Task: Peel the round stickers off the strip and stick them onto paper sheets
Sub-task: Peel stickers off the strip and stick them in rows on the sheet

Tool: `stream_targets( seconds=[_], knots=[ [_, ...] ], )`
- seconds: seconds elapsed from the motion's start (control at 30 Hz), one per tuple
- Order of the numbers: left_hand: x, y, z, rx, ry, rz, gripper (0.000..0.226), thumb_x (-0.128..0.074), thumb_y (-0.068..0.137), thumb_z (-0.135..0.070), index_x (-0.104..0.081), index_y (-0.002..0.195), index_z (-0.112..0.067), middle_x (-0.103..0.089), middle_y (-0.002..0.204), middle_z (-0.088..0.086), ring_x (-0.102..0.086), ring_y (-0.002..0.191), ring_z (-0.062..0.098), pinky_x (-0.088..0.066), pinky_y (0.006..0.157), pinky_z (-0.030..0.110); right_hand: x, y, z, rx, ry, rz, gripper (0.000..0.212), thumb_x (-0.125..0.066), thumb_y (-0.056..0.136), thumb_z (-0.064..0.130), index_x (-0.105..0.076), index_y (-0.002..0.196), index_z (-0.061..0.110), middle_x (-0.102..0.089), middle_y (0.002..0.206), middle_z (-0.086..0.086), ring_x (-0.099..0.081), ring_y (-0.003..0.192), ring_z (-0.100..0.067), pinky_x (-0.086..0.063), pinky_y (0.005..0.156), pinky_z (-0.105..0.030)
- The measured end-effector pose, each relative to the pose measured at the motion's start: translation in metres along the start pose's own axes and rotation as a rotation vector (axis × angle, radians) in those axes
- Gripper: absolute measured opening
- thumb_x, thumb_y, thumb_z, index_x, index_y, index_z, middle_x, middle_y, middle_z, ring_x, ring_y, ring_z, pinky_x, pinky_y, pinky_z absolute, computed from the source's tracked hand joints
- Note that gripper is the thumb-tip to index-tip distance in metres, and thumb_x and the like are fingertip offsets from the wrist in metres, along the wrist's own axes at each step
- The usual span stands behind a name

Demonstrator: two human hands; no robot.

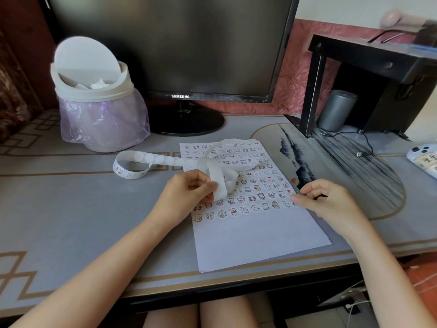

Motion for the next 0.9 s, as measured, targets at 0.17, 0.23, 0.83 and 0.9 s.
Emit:
stream_targets(
  seconds=[0.17,0.23,0.83,0.9],
  knots=[
    [0.000,0.000,0.000,0.000,-0.005,0.001,0.011,-0.066,0.088,-0.018,-0.065,0.082,-0.009,-0.070,0.070,0.000,-0.067,0.066,0.012,-0.054,0.073,0.020,-0.002,-0.001,-0.002,0.007,-0.033,0.064,0.020,-0.076,0.077,0.009,-0.063,0.088,0.019,-0.059,0.087,-0.006,-0.050,0.070,-0.018,-0.041,0.064,-0.026],
    [0.000,0.000,0.000,0.003,-0.008,0.002,0.011,-0.065,0.088,-0.017,-0.064,0.082,-0.008,-0.069,0.070,0.000,-0.066,0.064,0.010,-0.052,0.069,0.015,-0.001,0.001,-0.004,0.012,-0.035,0.060,0.019,-0.071,0.081,0.007,-0.062,0.086,0.022,-0.060,0.090,-0.006,-0.050,0.071,-0.019,-0.039,0.061,-0.026],
    [0.000,0.000,-0.003,-0.031,-0.068,-0.001,0.011,-0.063,0.089,-0.016,-0.063,0.080,-0.009,-0.067,0.068,0.002,-0.065,0.064,0.012,-0.055,0.072,0.025,-0.008,-0.003,0.044,0.210,-0.019,-0.147,0.004,-0.065,0.086,0.016,-0.065,0.083,0.020,-0.064,0.081,0.000,-0.054,0.067,-0.017,-0.043,0.061,-0.028],
    [0.001,0.000,-0.006,-0.057,-0.089,-0.008,0.013,-0.062,0.090,-0.015,-0.061,0.078,-0.011,-0.067,0.066,0.001,-0.064,0.064,0.015,-0.057,0.074,0.032,-0.030,-0.010,0.069,0.283,0.083,-0.064,0.006,-0.067,0.084,0.016,-0.065,0.080,0.020,-0.067,0.081,0.000,-0.058,0.070,-0.015,-0.046,0.063,-0.025]
  ],
)
Point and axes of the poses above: each hand's wrist, its own y-axis towards the middle knuckle, its own x-axis out of the back of the hand, z = x × y, the point moved 8 cm from there along y, towards the middle knuckle
